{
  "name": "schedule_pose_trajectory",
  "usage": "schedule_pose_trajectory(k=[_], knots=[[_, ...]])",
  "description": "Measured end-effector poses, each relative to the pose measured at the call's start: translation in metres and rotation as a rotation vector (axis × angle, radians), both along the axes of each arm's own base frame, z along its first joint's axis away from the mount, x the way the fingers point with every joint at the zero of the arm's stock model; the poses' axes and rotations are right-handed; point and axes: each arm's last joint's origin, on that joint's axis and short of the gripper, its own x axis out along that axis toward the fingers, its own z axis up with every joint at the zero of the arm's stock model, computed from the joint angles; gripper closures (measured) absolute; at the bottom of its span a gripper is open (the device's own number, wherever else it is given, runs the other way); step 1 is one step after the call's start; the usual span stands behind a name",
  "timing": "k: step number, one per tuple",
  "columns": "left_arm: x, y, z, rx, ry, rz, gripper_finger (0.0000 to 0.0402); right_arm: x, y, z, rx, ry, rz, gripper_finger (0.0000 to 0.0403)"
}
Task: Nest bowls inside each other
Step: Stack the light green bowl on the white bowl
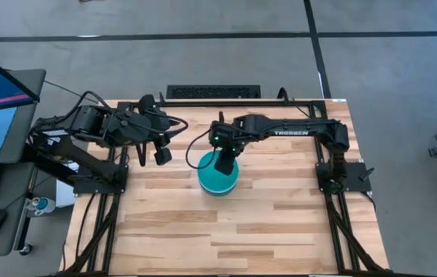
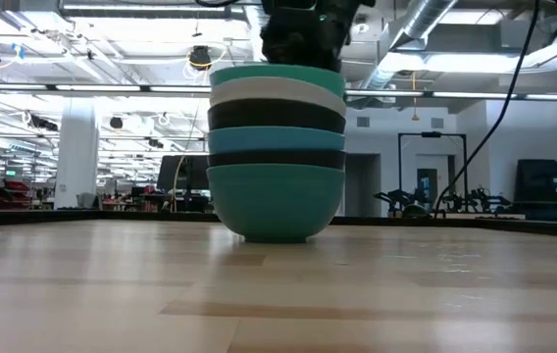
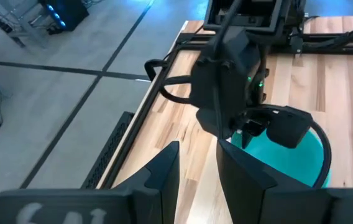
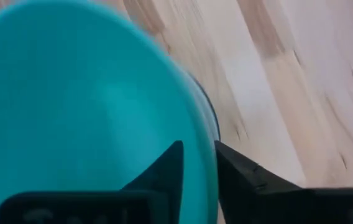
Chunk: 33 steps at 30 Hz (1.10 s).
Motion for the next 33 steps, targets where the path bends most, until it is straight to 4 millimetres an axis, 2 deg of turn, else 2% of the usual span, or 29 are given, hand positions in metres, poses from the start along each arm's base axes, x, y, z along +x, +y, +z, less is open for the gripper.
schedule_pose_trajectory(k=[2,12,17,23,27,33], knots=[[0.000,0.000,0.000,0.003,0.006,-0.001,0.0302,0.006,-0.001,-0.003,0.007,-0.030,0.022,0.0291],[-0.001,0.000,-0.001,0.008,0.017,-0.005,0.0302,0.006,0.000,0.000,0.028,-0.051,-0.015,0.0207],[-0.001,0.000,-0.001,0.008,0.016,-0.004,0.0302,0.006,0.004,0.000,0.033,-0.047,-0.018,0.0198],[-0.002,0.001,-0.002,0.024,0.025,0.013,0.0302,0.006,0.007,0.001,0.039,-0.048,-0.008,0.0206],[-0.002,0.001,-0.002,0.033,0.031,0.033,0.0302,0.010,0.009,0.018,0.089,-0.113,0.046,0.0218],[-0.002,0.001,-0.002,0.026,0.028,0.038,0.0302,0.011,0.009,0.062,0.059,-0.222,0.082,0.0243]])
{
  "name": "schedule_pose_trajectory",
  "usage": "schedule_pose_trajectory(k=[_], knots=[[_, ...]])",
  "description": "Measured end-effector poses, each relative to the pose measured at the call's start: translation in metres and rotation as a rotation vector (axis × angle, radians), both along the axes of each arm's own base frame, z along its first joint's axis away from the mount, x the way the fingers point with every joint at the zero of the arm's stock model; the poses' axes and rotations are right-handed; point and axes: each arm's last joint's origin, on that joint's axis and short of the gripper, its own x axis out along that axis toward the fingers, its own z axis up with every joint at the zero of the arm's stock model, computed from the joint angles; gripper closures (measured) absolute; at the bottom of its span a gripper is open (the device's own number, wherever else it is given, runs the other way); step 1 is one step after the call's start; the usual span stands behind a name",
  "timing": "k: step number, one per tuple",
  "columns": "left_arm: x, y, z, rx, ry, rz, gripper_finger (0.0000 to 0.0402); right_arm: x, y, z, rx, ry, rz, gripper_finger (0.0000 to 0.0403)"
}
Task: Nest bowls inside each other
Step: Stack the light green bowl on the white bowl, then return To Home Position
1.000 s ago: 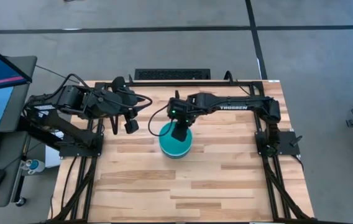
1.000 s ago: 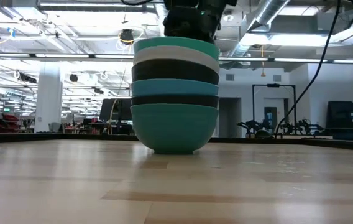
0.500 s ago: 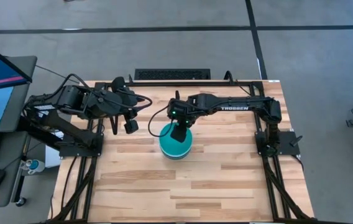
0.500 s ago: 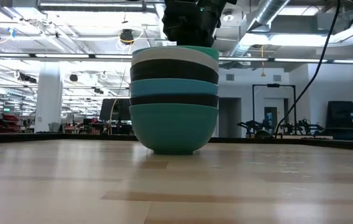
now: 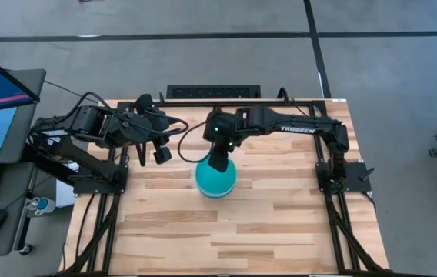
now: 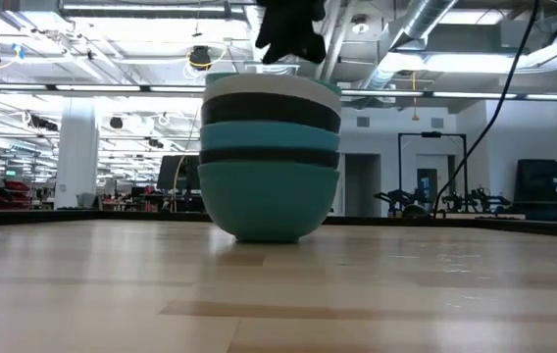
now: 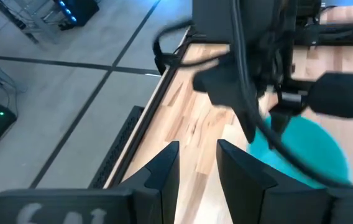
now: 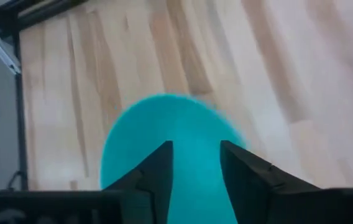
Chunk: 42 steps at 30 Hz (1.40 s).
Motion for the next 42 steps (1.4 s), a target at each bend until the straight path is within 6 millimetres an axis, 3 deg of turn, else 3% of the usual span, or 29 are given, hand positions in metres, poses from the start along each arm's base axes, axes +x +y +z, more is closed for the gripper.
schedule_pose_trajectory(k=[8,13,16,24,31,34,37,40,42], knots=[[-0.001,0.000,-0.001,-0.022,-0.003,0.017,0.0302,-0.020,0.001,0.033,-0.053,0.070,0.015,0.0282],[0.000,-0.001,0.000,-0.044,-0.031,0.029,0.0302,-0.041,0.012,0.062,-0.051,0.131,0.044,0.0290],[0.002,-0.002,0.002,-0.087,-0.071,0.035,0.0302,-0.053,0.021,0.082,-0.068,0.082,0.092,0.0290],[-0.001,-0.006,-0.003,-0.129,0.046,-0.160,0.0302,-0.113,0.040,0.124,-0.112,-0.004,0.184,0.0291],[-0.008,-0.002,-0.010,-0.168,0.117,-0.068,0.0302,-0.154,0.038,0.152,-0.104,-0.101,0.119,0.0291],[-0.016,-0.001,-0.015,-0.191,0.176,-0.018,0.0302,-0.167,0.038,0.165,-0.095,-0.197,0.113,0.0291],[-0.020,0.001,-0.014,-0.186,0.140,0.028,0.0302,-0.185,0.042,0.189,-0.123,-0.411,0.211,0.0291],[-0.035,0.001,-0.002,-0.175,0.032,-0.046,0.0302,-0.212,0.047,0.213,-0.103,-0.636,0.389,0.0291],[-0.053,0.003,0.007,-0.177,-0.048,-0.091,0.0302,-0.233,0.047,0.221,-0.091,-0.687,0.435,0.0291]])
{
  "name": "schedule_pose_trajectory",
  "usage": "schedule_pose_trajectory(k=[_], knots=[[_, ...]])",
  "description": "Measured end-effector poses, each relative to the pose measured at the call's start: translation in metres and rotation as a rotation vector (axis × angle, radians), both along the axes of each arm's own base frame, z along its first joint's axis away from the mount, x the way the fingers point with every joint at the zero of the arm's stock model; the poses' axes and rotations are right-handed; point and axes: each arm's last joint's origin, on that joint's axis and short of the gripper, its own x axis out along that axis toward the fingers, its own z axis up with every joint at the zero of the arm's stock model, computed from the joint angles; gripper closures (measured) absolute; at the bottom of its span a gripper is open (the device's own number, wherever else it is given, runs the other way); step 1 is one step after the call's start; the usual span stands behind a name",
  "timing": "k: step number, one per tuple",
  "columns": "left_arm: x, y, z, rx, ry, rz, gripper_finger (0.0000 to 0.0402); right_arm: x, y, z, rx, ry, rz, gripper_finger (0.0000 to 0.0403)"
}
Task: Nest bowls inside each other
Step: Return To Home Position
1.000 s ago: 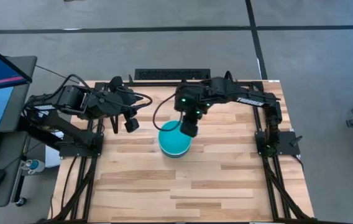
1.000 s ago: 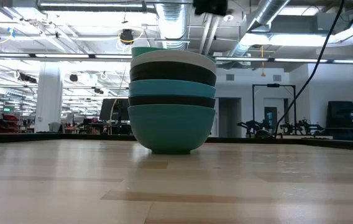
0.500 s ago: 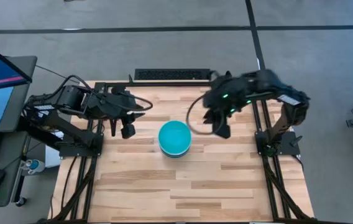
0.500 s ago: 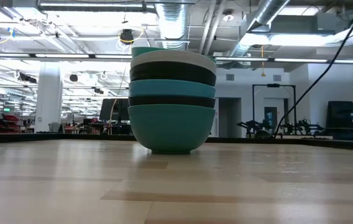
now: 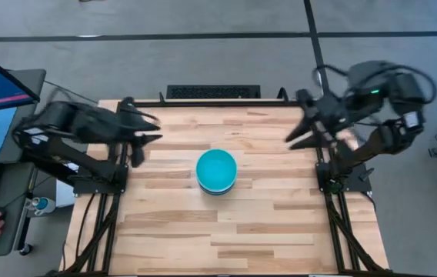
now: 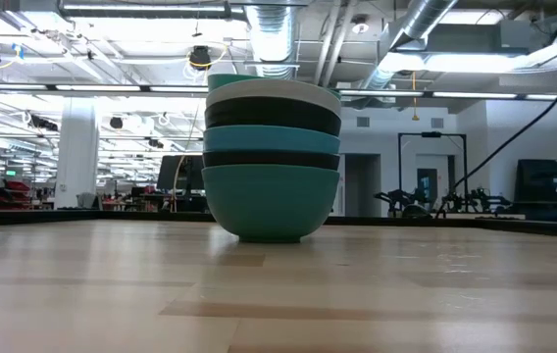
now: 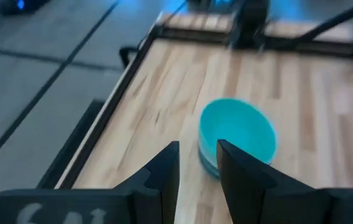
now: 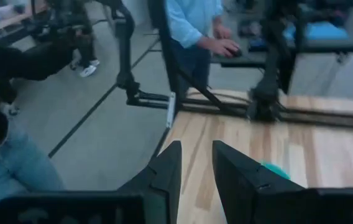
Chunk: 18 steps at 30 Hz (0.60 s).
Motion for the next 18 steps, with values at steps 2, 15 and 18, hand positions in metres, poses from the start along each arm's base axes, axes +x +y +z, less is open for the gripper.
schedule_pose_trajectory(k=[2,15,18], knots=[[-0.020,0.003,0.002,-0.012,-0.066,-0.030,0.0302,-0.019,-0.002,0.001,0.022,0.023,-0.030,0.0291],[-0.082,0.009,-0.121,-0.236,-0.340,-0.147,0.0302,-0.040,-0.006,-0.007,-0.038,0.041,-0.070,0.0291],[-0.080,0.007,-0.152,-0.252,-0.431,-0.196,0.0302,-0.044,-0.009,-0.016,-0.012,0.003,-0.091,0.0291]])
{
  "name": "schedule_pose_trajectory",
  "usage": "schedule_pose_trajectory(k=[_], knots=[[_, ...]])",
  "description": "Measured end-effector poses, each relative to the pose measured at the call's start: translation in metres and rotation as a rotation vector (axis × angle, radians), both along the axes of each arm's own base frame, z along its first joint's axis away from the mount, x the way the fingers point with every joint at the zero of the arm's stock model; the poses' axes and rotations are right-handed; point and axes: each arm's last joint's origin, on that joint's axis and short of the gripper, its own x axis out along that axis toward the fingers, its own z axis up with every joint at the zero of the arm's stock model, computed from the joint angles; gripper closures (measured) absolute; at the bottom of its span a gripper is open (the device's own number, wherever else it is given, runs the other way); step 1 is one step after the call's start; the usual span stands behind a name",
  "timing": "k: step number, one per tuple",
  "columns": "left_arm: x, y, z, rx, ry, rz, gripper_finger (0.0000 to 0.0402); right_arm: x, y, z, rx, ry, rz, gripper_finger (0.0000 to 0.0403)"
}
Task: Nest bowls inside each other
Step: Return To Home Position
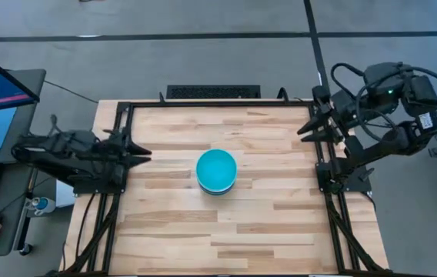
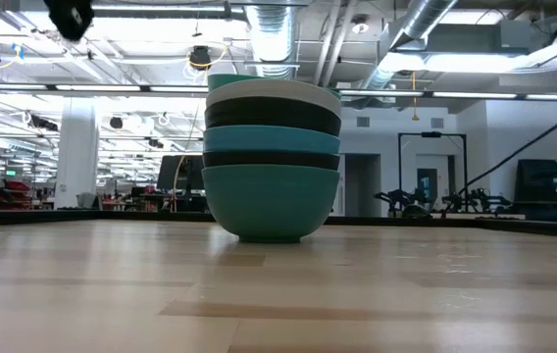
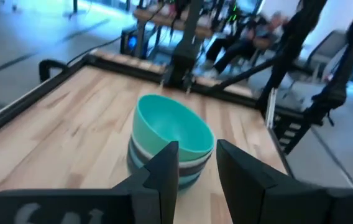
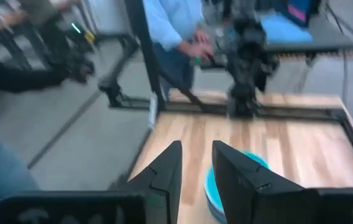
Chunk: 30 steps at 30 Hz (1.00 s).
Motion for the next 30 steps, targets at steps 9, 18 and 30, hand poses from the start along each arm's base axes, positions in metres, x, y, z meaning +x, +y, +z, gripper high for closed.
schedule_pose_trajectory(k=[9,18,30], knots=[[-0.016,0.003,-0.038,-0.019,-0.160,-0.004,0.0302,-0.024,-0.002,-0.079,0.162,-0.138,0.004,0.0291],[-0.034,0.006,-0.037,0.023,-0.239,-0.008,0.0302,-0.048,-0.002,-0.204,0.266,-0.319,0.002,0.0291],[-0.034,0.007,-0.041,0.018,-0.197,0.020,0.0302,-0.070,-0.002,-0.290,0.371,-0.424,0.011,0.0291]])
